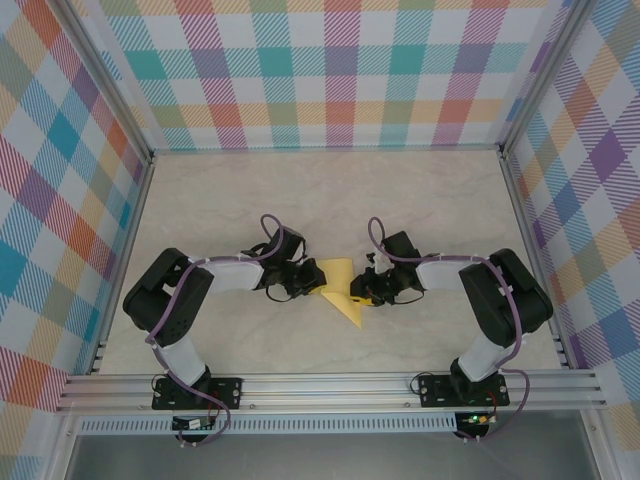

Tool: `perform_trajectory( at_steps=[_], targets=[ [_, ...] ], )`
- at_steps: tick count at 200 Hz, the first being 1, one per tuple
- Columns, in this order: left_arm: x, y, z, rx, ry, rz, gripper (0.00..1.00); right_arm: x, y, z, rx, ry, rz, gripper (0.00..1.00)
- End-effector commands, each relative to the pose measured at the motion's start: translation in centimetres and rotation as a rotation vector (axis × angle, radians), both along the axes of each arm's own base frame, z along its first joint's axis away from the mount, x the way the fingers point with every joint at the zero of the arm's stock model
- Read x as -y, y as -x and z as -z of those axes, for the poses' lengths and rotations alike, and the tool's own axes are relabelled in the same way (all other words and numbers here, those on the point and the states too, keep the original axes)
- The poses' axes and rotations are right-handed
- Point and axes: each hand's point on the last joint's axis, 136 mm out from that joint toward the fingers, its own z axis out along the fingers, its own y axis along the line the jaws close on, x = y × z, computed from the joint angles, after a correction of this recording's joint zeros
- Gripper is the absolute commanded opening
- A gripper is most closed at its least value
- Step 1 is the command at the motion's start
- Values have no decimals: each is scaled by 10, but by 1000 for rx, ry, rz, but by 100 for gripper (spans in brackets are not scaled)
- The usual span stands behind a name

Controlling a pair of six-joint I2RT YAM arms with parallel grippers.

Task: Fold a paper plane with a square sheet of paper (pick it up from the middle)
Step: Fold the wing for the fifth time at the center of the table.

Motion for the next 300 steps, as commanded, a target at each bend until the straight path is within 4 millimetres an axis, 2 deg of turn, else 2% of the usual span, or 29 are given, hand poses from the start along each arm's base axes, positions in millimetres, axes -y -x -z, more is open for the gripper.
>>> perform_trajectory(
  at_steps=[1, 16, 51, 77, 97, 130, 157, 189, 212, 238, 264, 300],
  targets=[
    [-1, -5, -17, 30, 11, -1, 7, 8, -7, -8, 49, 51, 9, 30],
    [-1, -7, -23, 38, 19, -7, 3, 8, -10, -24, 90, 38, 14, 35],
    [-6, -10, -36, 66, 8, -26, 3, 21, -11, -55, 222, 90, 21, 53],
    [-9, -11, -39, 73, -1, -38, 3, 26, -3, -67, 343, 125, 7, 57],
    [-10, -10, -38, 67, -4, -41, 4, 27, 6, -59, 458, 255, -50, 60],
    [-10, -10, -37, 64, -3, -45, 4, 0, 24, -50, 679, 376, -204, 58],
    [-11, -9, -37, 65, -5, -41, 4, -13, 28, -53, 926, 510, -315, 59],
    [-11, -8, -36, 61, -3, -39, 5, -31, 31, -50, 1067, 617, -459, 56],
    [-10, -8, -36, 59, 1, -41, 5, -39, 30, -34, 1076, 675, -522, 51],
    [-12, -7, -35, 57, -5, -43, 5, -46, 31, -28, 1105, 708, -540, 50],
    [-12, -7, -35, 55, -4, -43, 6, -43, 28, -17, 1117, 764, -540, 47],
    [-13, -6, -33, 52, -8, -42, 6, -42, 26, -15, 1131, 771, -513, 41]
  ],
)
